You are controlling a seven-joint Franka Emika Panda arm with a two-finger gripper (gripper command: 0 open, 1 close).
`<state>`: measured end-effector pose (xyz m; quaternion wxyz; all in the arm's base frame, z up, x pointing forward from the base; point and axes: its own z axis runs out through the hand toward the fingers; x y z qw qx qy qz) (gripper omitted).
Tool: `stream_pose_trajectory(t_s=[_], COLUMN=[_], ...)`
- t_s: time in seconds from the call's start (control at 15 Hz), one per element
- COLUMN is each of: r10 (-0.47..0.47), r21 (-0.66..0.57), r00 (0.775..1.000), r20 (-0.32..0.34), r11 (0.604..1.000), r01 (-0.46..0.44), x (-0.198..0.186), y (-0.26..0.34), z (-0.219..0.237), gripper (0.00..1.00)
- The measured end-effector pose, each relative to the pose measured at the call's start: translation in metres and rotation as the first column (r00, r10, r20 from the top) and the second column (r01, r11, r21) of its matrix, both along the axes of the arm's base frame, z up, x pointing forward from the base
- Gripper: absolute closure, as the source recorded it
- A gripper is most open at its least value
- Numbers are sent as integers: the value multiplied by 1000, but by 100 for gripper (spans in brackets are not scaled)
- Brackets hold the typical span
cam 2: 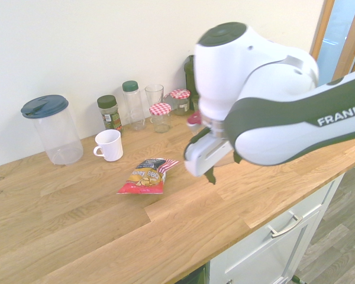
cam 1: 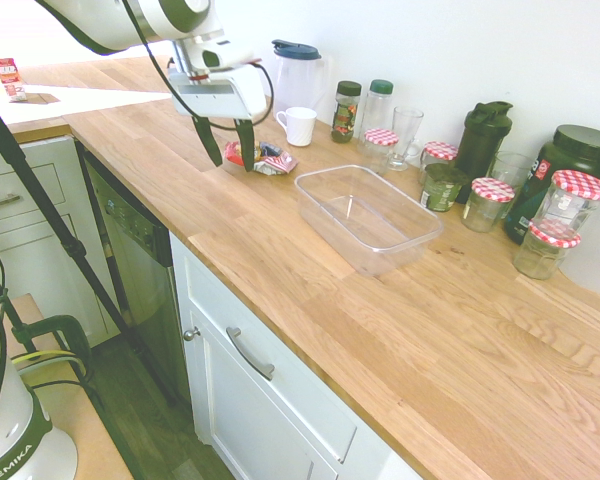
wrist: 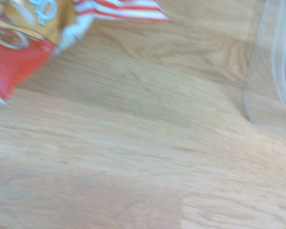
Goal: Put the chip bag into the container
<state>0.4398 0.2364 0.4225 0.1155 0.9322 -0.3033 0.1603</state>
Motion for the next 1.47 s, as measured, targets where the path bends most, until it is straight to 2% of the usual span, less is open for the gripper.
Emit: stream_pose_trajectory(t_s=[0.2,0.47,0.8,0.87,1.47], r10=[69,155,197,199,294], r21=[-129,-260,-362,-375,-486], r00=[997,987,978,977,950], r20=[28,40,67,70,103], r11=[990,956,919,913,848], r01=[-65,-139,-160,-159,-209], x=[14,31,69,75,78], y=[63,137,159,158,165], z=[-16,-49,-85,-91,-122], gripper=[0,0,0,100,100])
